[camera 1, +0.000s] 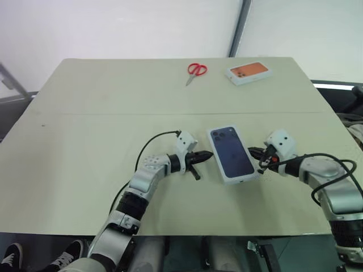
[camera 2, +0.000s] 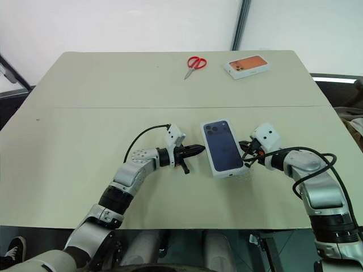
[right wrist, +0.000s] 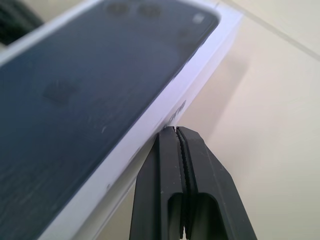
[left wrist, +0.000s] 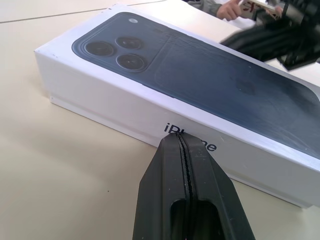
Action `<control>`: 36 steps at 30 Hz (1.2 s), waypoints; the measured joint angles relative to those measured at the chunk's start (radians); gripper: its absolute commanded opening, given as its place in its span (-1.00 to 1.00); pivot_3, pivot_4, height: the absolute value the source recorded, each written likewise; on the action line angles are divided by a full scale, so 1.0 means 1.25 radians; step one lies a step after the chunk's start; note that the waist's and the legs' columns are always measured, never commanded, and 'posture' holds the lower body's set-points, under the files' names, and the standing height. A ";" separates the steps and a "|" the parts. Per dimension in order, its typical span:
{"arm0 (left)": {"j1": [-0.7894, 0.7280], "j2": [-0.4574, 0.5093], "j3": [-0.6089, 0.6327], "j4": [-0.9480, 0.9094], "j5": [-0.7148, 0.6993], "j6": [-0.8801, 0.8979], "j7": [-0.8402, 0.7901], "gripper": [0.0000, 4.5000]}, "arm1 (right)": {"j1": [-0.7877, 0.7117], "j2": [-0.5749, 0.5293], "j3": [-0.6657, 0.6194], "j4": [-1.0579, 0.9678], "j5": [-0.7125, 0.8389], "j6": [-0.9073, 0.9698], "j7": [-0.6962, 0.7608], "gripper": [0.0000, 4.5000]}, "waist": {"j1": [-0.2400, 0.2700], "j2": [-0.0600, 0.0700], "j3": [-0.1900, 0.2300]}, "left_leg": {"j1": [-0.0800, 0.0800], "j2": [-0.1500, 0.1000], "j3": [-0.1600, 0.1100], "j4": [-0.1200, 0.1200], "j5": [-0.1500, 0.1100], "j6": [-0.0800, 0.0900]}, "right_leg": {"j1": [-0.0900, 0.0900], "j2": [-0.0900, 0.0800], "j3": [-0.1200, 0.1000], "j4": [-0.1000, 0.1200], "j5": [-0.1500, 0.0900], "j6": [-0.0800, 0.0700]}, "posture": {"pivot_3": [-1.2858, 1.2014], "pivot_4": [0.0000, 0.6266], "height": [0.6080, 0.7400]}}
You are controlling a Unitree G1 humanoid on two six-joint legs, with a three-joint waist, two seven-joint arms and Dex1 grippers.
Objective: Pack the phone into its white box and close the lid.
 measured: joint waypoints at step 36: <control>-0.021 0.037 0.055 -0.019 -0.014 0.014 -0.002 -1.00 | -0.041 -0.038 -0.001 0.085 -0.045 -0.050 0.016 -0.97 | -0.001 0.000 0.000 | 0.000 0.000 0.000 0.000 0.000 0.000 | 0.000 0.000 0.000 0.000 0.000 0.000 | 0.03 -0.52 1.00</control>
